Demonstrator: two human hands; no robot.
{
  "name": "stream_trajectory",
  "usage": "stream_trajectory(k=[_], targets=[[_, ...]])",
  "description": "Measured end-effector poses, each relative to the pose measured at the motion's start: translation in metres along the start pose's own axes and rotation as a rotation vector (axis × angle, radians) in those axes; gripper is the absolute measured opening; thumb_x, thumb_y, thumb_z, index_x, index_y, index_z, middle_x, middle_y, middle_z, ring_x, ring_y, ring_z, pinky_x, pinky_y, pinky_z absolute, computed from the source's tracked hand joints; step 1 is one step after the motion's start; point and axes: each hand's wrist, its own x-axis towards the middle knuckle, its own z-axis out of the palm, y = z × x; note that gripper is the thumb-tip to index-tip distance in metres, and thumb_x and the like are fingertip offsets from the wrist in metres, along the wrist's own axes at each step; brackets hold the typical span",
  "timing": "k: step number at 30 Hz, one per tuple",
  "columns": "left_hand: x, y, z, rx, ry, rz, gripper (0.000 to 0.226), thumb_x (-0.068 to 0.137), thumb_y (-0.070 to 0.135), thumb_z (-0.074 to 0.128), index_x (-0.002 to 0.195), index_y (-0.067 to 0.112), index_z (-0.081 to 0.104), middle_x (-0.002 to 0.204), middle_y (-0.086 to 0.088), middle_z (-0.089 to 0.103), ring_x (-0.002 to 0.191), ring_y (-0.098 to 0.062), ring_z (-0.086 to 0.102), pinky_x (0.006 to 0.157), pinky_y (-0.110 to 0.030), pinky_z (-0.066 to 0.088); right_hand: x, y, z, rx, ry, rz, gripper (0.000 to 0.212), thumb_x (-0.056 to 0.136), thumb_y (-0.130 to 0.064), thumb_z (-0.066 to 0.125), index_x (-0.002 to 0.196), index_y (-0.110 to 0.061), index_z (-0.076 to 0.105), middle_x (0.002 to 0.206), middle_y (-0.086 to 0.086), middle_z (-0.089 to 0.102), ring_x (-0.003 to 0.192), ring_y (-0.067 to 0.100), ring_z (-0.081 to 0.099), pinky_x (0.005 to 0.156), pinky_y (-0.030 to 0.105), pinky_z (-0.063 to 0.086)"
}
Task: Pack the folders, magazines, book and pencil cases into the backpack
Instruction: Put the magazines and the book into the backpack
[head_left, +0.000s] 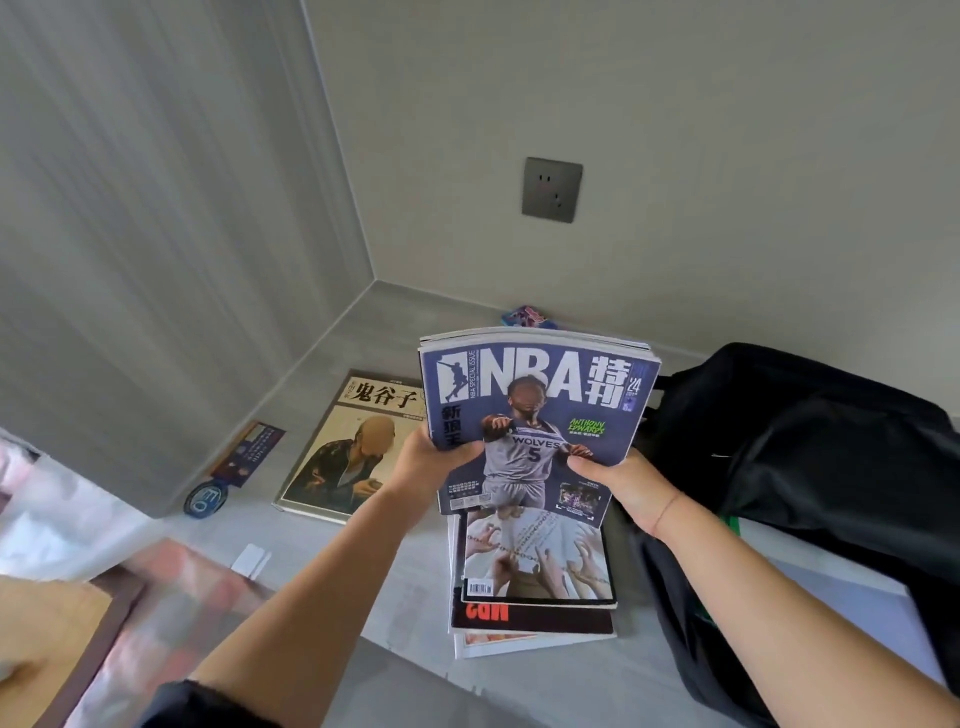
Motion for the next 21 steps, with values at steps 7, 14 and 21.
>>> stream_trajectory(k=[7, 14, 21], targets=[[-0.003, 0.014, 0.019, 0.041, -0.156, -0.051, 0.016, 0.082, 0.014, 0.071, 0.097, 0.018, 0.065, 0.094, -0.003, 0.073, 0.089, -0.025, 0.067, 0.077, -0.033, 0.055, -0.033, -0.010, -0.028, -0.127, 0.033, -0.074, 0.019, 0.084, -0.023, 0.068, 0.100, -0.033, 0.064, 0.103, -0.010, 0.072, 0.097, 0.007, 0.065, 0.087, 0.021, 0.049], [-0.032, 0.022, 0.114, 0.046, -0.426, -0.300, 0.023, 0.079, 0.028, 0.074, 0.098, 0.016, 0.068, 0.084, -0.002, 0.078, 0.075, -0.016, 0.074, 0.060, -0.028, 0.059, -0.119, 0.000, -0.118, 0.120, 0.247, -0.091, 0.030, 0.090, -0.012, 0.057, 0.116, -0.027, 0.062, 0.103, -0.016, 0.073, 0.096, -0.002, 0.067, 0.074, 0.009, 0.052], [-0.045, 0.026, 0.221, 0.804, -0.216, 0.384, 0.030, 0.095, 0.036, 0.048, 0.108, 0.009, 0.053, 0.114, -0.012, 0.057, 0.099, -0.026, 0.054, 0.087, -0.037, 0.044, -0.235, 0.067, -0.185, 0.265, 0.419, 0.075, 0.030, 0.086, -0.014, 0.058, 0.116, -0.012, 0.061, 0.095, 0.008, 0.077, 0.083, 0.022, 0.074, 0.060, 0.021, 0.056]])
